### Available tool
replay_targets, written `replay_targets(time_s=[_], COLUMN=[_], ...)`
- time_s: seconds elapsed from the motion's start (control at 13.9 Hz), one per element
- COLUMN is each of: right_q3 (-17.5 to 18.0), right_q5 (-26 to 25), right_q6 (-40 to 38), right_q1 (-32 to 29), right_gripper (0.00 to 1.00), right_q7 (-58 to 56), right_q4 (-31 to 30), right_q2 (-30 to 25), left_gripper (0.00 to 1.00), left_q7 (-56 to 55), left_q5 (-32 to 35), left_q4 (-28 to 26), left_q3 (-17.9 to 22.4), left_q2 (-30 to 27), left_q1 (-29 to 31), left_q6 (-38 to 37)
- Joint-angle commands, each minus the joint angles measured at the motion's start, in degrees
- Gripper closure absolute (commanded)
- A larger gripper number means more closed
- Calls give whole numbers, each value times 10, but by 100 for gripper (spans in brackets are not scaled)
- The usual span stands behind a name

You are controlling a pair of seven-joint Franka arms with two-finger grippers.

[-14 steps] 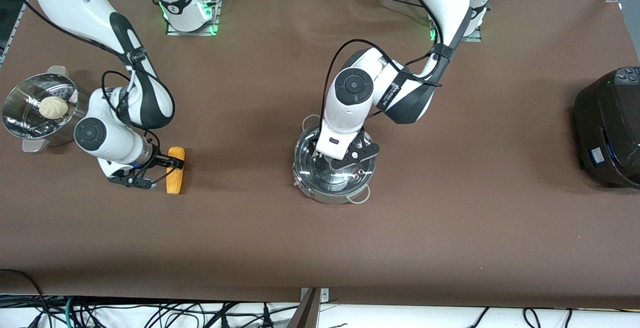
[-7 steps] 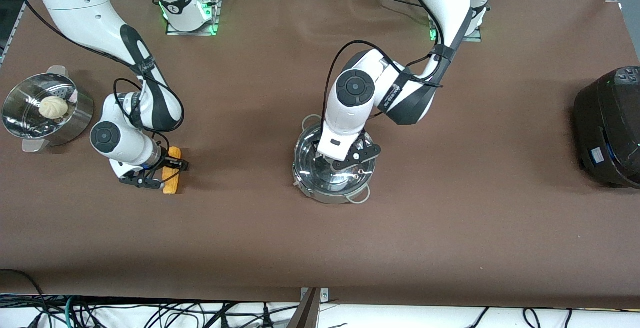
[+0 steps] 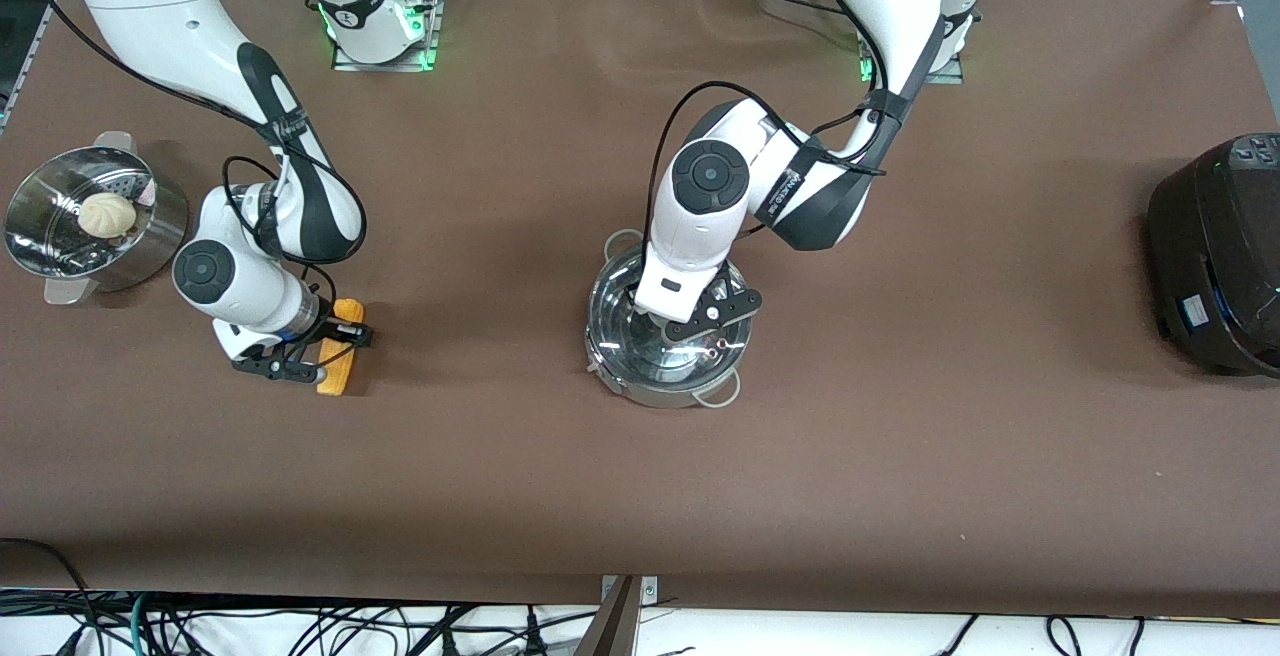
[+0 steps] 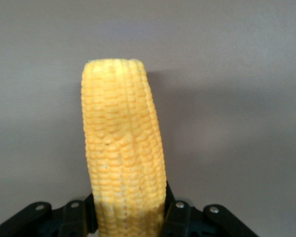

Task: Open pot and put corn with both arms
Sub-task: 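Grasp the lid knob with the left gripper while the right gripper grasps the corn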

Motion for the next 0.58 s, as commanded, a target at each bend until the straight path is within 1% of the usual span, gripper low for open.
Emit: replay_targets(time_s=[0.0, 0.14, 0.29, 0.43, 0.5], right_q3=[9, 19, 30, 43, 51], right_q5=[-5, 1, 3, 12, 17], right_q6=[-112, -180, -248, -291, -317], right_q1=[2, 2, 2, 2, 6], right_gripper=[91, 91, 91, 91, 91], right_q7=[8, 8, 16, 50, 64], right_q4=[50, 86, 134, 176, 201], right_q2=[-26, -38, -40, -39, -38], left_gripper=[100, 100, 100, 100, 100], left_q7=[-7, -5, -6, -2, 29], left_q5=[19, 19, 11, 11, 10], left_q4=[19, 18, 21, 21, 16], left_q3=[1, 0, -2, -2, -5], left_q2=[2, -25, -60, -95, -109], left_q1=[-1, 10, 18, 25, 43], left_q6=[-6, -23, -69, -100, -116])
